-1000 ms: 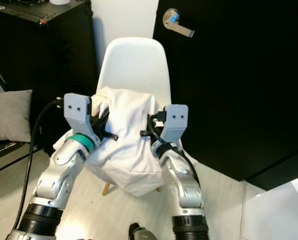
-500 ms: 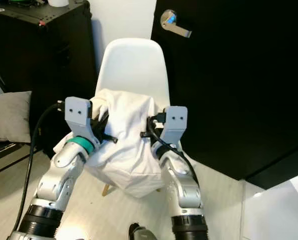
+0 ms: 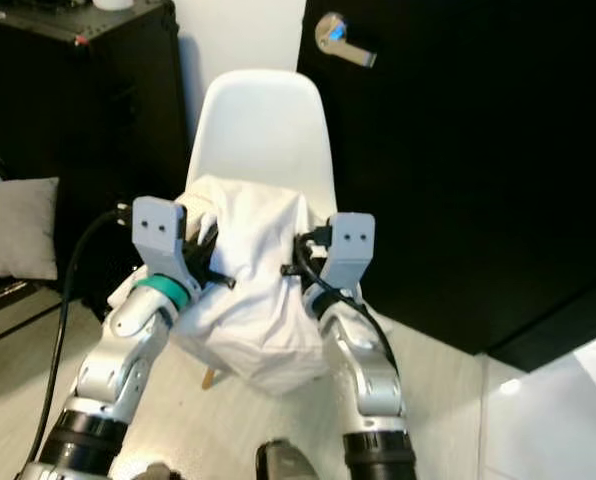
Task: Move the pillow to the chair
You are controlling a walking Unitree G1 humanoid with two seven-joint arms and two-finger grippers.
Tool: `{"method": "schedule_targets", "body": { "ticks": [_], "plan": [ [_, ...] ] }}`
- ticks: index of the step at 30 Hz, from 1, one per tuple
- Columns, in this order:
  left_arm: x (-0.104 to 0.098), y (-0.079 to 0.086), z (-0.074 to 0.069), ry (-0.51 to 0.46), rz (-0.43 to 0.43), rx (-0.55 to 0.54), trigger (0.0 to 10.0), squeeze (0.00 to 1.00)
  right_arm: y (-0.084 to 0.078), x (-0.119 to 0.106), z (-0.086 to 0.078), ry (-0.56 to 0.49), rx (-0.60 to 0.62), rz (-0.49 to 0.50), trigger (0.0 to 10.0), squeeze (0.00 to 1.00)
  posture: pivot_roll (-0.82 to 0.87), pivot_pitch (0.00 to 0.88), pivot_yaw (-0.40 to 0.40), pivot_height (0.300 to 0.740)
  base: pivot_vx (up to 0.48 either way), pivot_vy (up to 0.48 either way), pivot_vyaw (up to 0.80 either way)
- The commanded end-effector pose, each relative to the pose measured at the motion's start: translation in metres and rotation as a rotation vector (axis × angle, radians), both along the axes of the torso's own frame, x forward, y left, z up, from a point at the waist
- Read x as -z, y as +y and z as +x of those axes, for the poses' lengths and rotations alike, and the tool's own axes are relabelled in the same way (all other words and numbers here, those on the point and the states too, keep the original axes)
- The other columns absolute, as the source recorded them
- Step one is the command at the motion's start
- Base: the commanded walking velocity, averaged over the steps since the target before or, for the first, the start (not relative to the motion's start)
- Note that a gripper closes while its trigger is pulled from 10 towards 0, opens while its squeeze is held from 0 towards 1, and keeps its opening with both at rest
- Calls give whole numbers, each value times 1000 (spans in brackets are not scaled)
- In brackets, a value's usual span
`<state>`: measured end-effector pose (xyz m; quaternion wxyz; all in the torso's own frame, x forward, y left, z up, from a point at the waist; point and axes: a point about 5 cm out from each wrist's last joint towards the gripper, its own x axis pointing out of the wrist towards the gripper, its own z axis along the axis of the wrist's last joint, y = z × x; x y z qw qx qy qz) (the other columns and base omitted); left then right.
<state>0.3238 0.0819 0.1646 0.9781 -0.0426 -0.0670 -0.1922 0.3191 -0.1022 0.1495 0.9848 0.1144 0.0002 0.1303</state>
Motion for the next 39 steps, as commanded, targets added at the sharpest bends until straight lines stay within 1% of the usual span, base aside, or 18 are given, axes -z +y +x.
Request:
{"method": "schedule_targets", "body": {
  "ticks": [1,8,13,20,24,25,39],
  "plan": [
    [10,-13,-4,35,19,59,10000,0,7,-5,-1,-35,-28,6,10000,0,-78,42,-18,615,0,0,0],
    [11,-12,-5,34,21,62,10000,0,8,-4,-1,-34,-27,15,10000,0,-75,43,-14,615,0,0,0],
    [7,-13,-5,18,-5,68,10000,0,7,-2,-2,-29,-24,17,10000,0,-71,47,-9,615,0,0,0],
    [7,-14,-7,18,-2,85,10000,0,7,-1,-4,-26,-17,19,10000,0,-71,53,1,615,0,0,0],
    [8,-14,-7,16,2,84,10000,0,7,3,-5,-16,-21,11,10000,0,-69,59,0,600,0,0,0],
    [9,-14,-8,19,6,82,10000,0,6,5,-4,-9,-11,7,10000,0,-69,59,0,590,0,0,0],
    [12,-15,-10,29,5,87,10000,0,0,8,-4,5,16,4,10000,0,-73,67,5,590,0,0,0]
  ]
}}
